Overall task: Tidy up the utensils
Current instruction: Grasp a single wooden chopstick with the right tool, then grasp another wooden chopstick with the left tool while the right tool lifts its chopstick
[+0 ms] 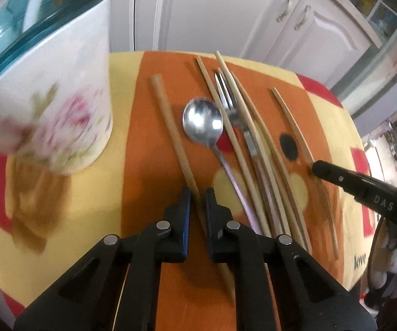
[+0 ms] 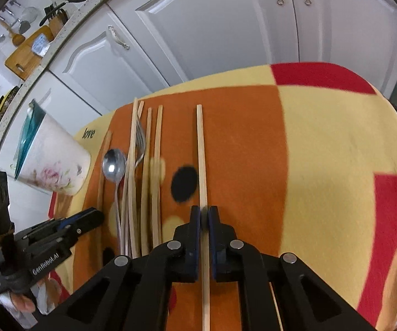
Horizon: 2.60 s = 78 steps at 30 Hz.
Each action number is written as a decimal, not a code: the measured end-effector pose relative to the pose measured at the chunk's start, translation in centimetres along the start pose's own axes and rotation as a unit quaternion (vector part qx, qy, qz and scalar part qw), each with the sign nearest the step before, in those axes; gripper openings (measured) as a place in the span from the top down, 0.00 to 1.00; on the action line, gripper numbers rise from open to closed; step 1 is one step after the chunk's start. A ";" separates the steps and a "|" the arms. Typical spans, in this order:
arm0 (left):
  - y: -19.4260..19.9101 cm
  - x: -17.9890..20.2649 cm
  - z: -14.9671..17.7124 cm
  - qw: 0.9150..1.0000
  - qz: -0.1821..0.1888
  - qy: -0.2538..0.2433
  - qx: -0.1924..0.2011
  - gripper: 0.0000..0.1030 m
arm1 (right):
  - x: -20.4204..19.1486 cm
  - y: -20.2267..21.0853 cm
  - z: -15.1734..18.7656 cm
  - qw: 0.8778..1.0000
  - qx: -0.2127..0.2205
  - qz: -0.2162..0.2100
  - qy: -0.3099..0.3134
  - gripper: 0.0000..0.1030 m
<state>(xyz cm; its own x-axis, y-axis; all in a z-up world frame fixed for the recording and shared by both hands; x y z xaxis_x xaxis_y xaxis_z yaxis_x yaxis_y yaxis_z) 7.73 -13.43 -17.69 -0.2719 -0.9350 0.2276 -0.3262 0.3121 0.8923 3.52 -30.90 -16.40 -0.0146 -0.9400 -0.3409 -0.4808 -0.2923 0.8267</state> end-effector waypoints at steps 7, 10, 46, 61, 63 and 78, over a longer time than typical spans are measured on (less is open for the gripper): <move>1.9 -0.4 4.8 0.999 0.004 -0.040 -0.028 0.95 | -0.7 0.4 3.0 0.999 -0.045 -0.010 0.010 0.95; 2.3 -0.3 5.9 0.998 0.007 -0.047 -0.037 0.95 | -0.9 0.6 2.8 0.999 -0.042 0.005 0.031 0.83; 1.1 -1.0 -3.3 1.000 -0.014 -0.009 0.018 0.93 | -2.1 2.4 -5.0 0.997 0.041 -0.014 0.068 0.95; -1.9 -0.2 -3.5 0.998 -0.062 -0.017 -0.001 0.78 | -2.0 4.0 -3.6 0.997 0.041 -0.015 0.061 0.95; -2.6 -0.3 -3.7 0.998 -0.060 -0.010 -0.009 0.78 | -0.6 2.6 -3.4 0.998 0.022 0.018 0.054 0.94; -3.3 0.8 -4.7 0.996 -0.054 -0.071 -0.008 0.92 | 1.9 -2.2 -5.1 0.998 -0.005 0.045 0.046 0.93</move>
<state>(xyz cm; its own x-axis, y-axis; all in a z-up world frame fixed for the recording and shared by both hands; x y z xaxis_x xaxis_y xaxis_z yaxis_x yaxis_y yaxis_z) 12.81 -16.02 -18.61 -0.3610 -0.9296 0.0742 -0.3464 0.2076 0.9148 9.03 -32.94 -16.62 0.0237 -0.9745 -0.2232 -0.4732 -0.2076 0.8561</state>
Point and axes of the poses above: each gripper's, at about its wrist camera, not at the fingertips, and y roughly against the way its jaws point, x to its right, z to its underside, the point moved 8 cm from there along -y, roughly the way its jaws point, and after that the axes turned 4 degrees about y, right-handed, at the moved point
